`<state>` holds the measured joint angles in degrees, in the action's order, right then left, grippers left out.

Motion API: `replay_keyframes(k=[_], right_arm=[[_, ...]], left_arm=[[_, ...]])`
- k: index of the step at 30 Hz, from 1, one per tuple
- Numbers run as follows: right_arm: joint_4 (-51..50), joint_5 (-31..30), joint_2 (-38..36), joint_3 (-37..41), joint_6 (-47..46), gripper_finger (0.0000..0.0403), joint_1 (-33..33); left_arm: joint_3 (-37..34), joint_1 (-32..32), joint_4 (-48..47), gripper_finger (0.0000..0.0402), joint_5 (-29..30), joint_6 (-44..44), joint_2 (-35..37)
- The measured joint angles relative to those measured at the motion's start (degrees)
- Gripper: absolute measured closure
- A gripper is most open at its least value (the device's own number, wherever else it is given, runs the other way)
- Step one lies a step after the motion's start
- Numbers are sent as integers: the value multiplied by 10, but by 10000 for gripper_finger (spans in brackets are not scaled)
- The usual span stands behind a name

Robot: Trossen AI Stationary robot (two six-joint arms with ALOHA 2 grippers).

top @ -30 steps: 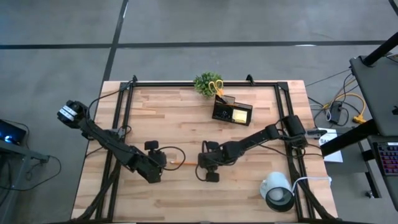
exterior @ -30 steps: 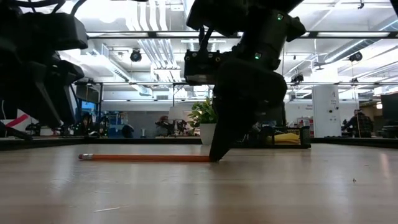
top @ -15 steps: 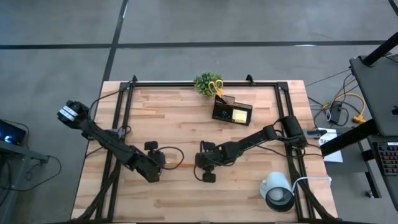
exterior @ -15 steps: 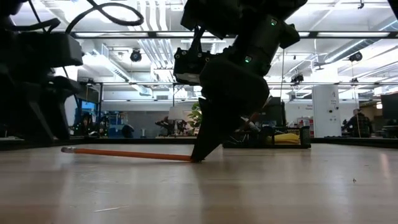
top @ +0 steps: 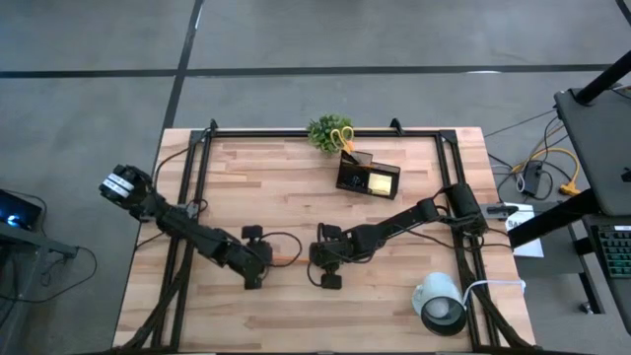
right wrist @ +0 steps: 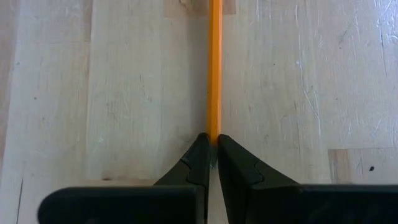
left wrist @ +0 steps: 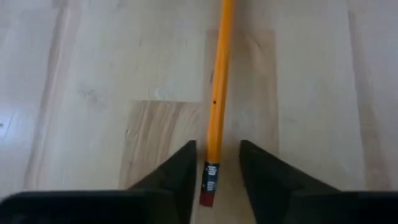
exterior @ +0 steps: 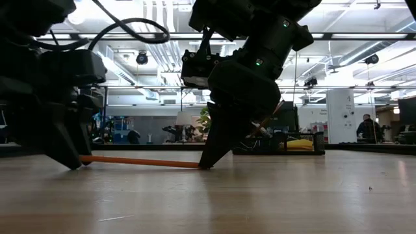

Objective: Pick and place office supplies into organizer
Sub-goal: Put the orange pencil into the desk organizer

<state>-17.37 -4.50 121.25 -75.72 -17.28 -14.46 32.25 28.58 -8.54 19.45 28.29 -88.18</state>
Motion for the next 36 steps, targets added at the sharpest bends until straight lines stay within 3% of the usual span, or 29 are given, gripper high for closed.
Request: replay_keyframes(k=[5, 8, 14, 19, 22, 27, 30, 33, 36], right_arm=[[0, 0, -5, 0, 0, 389, 0], [-8, -1, -21, 2, 0, 381, 0], [-197, -9, -140, 4, -27, 350, -8], [-381, -66, -276, 3, -117, 327, -38], [-442, -124, -352, 3, -188, 317, -69], [-512, -232, -408, 7, -275, 316, -112], [-540, -265, -416, 8, -289, 321, -116], [-542, -266, -411, 10, -288, 326, -112], [-543, -270, -408, 10, -290, 329, -108]], left_arm=[[-1, -12, -1, 387, -30, -46, -4], [10, -27, -25, 392, -38, -69, 0], [94, -112, -218, 394, 2, -229, 40], [273, -211, -345, 395, 82, -460, 71], [398, -264, -355, 395, 107, -619, 54], [571, -326, -365, 395, 216, -891, -27], [650, -353, -354, 395, 269, -1034, -94], [716, -377, -337, 395, 281, -1059, -150], [736, -401, -289, 395, 296, -1117, -188]])
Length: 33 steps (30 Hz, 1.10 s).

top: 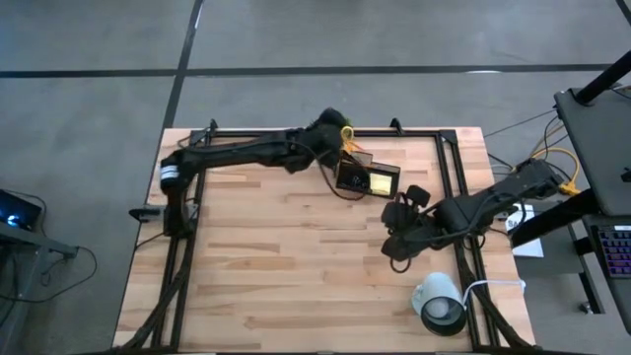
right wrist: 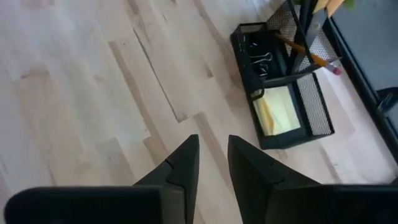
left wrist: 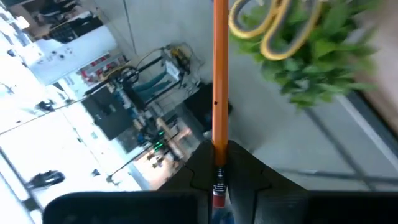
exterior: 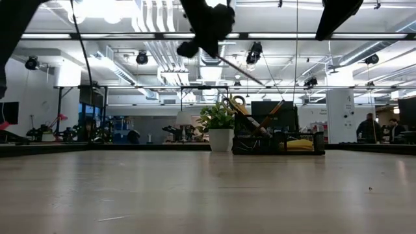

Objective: Pick and place office supplies into organizer
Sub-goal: Put the orange pencil into the desk organizer, then return to Home Position

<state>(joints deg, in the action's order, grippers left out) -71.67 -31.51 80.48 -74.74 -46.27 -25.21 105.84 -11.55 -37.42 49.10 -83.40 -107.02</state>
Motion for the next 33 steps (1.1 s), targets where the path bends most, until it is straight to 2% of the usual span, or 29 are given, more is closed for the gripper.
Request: replay_keyframes(k=[4, 9, 12, 25, 28, 33], right_arm=[[0, 0, 0, 0, -31, 330, 0], [0, 5, 0, -1, -39, 326, 0], [0, 5, 0, -1, -42, 327, 0], [-1, 6, 0, -1, -44, 325, 0], [-1, 6, 0, -1, -44, 323, 0], [-1, 6, 1, -1, -39, 326, 0]], left_arm=[[-6, -29, 24, 395, 5, -57, -27], [-29, -58, 33, 395, -35, -71, -36], [-46, -66, 60, 395, -40, -102, -45], [-55, -38, 137, 394, -73, -151, -143], [-55, -30, 176, 374, -72, -147, -147], [-55, 1, 226, 300, -75, -136, -137]])
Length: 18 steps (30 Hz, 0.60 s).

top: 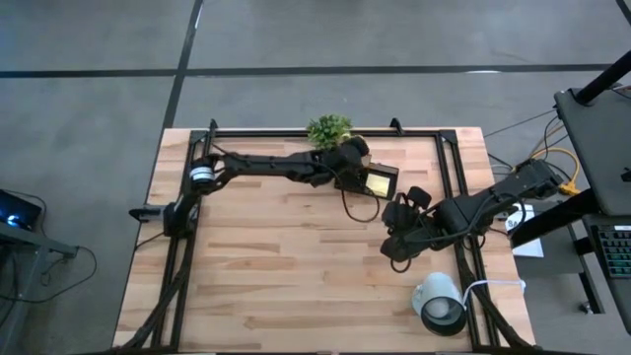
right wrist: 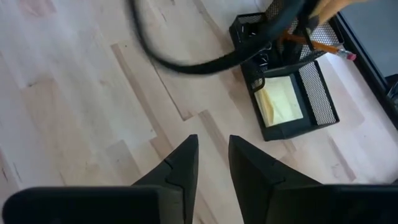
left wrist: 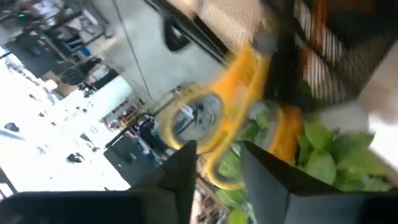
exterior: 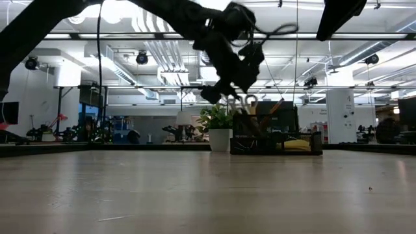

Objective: Pick and place office supplies into organizer
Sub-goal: Return to Home Position

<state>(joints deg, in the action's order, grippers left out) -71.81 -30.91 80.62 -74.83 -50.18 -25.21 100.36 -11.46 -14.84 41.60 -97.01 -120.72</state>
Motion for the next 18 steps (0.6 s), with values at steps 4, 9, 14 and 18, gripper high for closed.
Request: replay_keyframes(k=[4, 9, 14, 18], right_arm=[[-5, -1, 0, 0, 9, 322, 0], [-10, -2, 0, 1, 8, 317, 0], [60, 10, 1, 6, 87, 321, 8], [63, 12, -75, -13, 130, 341, 41]], left_arm=[[2, 25, -25, 250, 5, 92, 16], [1, 66, -206, 208, 53, 365, 44], [-21, 116, -388, 201, -255, 756, 136], [-99, 140, -348, 216, -424, 847, 260]])
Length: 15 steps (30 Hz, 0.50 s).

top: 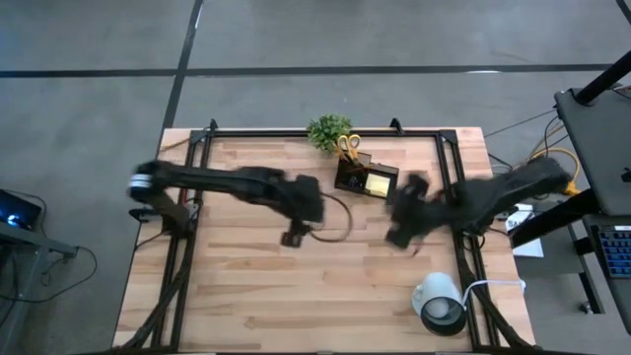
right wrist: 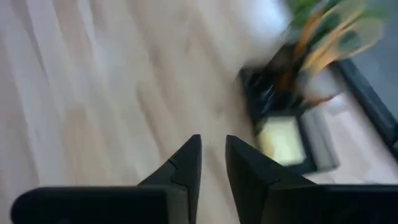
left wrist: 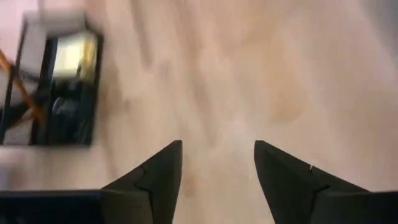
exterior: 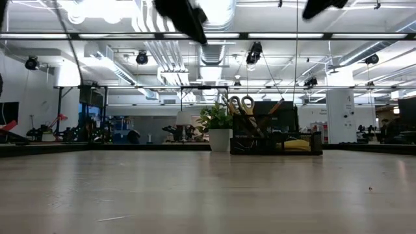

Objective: Pick and place office supplies into organizer
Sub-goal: Return to Home Position

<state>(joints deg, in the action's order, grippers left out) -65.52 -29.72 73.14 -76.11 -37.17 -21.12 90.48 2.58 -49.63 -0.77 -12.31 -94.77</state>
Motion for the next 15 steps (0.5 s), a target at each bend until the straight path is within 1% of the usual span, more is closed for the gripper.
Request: replay_keyframes(k=[2, 4, 6, 8, 9, 10, 11, 12, 13, 14, 15], right_arm=[[15, -12, -75, 1, 8, 352, 11], [56, -17, -148, 33, 17, 361, 22], [91, -20, -213, 93, 39, 367, 29], [69, -19, -263, 156, 48, 369, 40], [44, -14, -285, 176, 27, 369, 44], [30, -10, -306, 185, -16, 369, 43], [28, -5, -328, 188, -88, 369, 43], [22, 0, -356, 192, -160, 369, 42], [9, 5, -381, 198, -205, 369, 42], [12, 2, -397, 204, -215, 369, 41], [44, -5, -411, 210, -192, 369, 38]], left_arm=[[-33, 1, 44, 227, -45, 51, 70], [-78, -2, 128, 239, -70, 95, 139], [-139, -3, 240, 248, -63, 106, 201], [-205, -3, 337, 255, -44, 106, 251], [-235, -3, 375, 257, -31, 106, 278], [-261, -3, 394, 258, -20, 107, 303], [-282, -3, 396, 258, -14, 133, 328], [-299, -3, 402, 259, -9, 190, 354], [-315, -3, 406, 259, 6, 255, 377], [-334, -3, 418, 259, 21, 314, 397], [-350, -3, 434, 259, 24, 343, 416]])
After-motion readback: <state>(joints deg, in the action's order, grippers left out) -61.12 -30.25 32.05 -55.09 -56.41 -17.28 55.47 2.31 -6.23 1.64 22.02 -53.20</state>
